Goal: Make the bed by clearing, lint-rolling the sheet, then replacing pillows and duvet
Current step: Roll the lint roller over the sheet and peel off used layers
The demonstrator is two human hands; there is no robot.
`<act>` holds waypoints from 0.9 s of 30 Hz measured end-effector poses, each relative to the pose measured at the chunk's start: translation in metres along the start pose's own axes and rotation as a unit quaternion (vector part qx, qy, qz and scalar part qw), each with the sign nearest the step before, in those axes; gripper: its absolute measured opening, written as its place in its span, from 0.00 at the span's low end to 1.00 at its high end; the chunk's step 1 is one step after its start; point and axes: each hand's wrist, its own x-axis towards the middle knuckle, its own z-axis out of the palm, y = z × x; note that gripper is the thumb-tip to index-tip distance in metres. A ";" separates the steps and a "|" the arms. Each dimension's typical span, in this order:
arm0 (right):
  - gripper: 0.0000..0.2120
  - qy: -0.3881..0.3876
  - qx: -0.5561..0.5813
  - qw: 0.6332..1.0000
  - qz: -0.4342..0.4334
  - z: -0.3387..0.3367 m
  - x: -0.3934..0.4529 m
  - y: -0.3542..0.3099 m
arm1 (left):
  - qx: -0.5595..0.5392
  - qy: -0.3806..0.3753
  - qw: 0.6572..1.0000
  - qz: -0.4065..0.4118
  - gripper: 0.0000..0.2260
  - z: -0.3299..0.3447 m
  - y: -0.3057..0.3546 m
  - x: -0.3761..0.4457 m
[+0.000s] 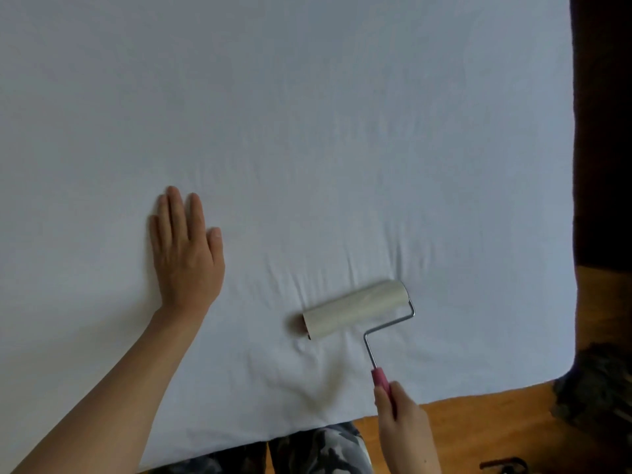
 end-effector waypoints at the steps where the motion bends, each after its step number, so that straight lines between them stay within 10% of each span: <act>1: 0.12 -0.003 -0.010 1.000 0.008 0.001 -0.003 0.010 | -0.002 0.000 1.000 0.001 0.23 0.000 -0.001 0.000; 10: 0.12 0.085 0.044 0.992 -0.082 0.006 -0.007 -0.026 | -0.021 0.027 0.999 -0.025 0.21 -0.014 -0.035 -0.006; 22: 0.12 0.093 -0.017 0.951 -0.293 0.037 0.060 -0.334 | 0.013 -0.033 0.999 0.022 0.24 -0.028 -0.094 -0.017; 27: 0.16 0.090 -0.018 0.956 -0.279 0.043 0.067 -0.312 | 0.007 -0.046 0.998 0.031 0.22 -0.030 -0.102 -0.015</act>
